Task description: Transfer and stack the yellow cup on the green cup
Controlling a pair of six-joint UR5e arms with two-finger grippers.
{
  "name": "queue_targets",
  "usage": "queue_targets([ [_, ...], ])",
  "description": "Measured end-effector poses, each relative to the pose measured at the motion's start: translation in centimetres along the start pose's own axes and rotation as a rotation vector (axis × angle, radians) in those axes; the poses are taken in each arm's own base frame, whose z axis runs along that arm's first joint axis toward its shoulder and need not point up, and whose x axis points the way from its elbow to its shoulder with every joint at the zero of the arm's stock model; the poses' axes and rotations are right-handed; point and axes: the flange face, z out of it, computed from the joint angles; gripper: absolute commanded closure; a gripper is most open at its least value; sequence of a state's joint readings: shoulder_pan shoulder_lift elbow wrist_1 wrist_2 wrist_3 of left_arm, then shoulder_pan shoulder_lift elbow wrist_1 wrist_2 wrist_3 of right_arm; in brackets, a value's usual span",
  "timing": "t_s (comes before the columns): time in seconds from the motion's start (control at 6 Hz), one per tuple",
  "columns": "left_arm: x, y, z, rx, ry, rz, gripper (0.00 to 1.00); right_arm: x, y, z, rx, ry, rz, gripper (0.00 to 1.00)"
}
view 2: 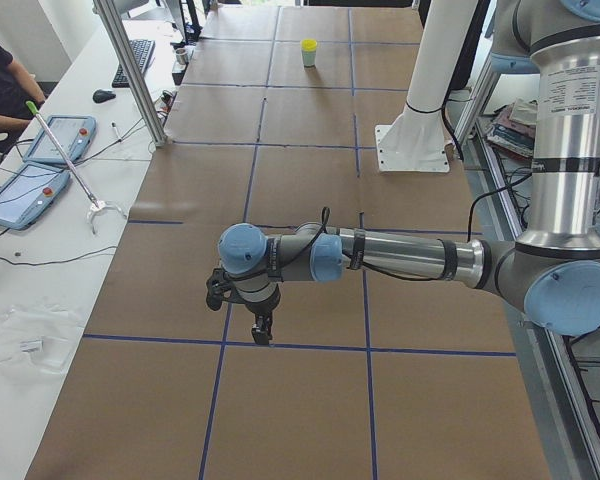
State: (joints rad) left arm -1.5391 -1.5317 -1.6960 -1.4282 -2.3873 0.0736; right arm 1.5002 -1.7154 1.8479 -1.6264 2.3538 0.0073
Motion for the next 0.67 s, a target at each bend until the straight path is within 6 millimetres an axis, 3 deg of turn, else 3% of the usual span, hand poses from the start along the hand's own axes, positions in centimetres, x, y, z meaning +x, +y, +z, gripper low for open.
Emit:
queue_targets([
  [0.67, 2.1, -0.3, 0.8, -0.022, -0.008, 0.042, 0.00, -0.1, 0.0, -0.1, 0.003, -0.001, -0.001, 0.00],
])
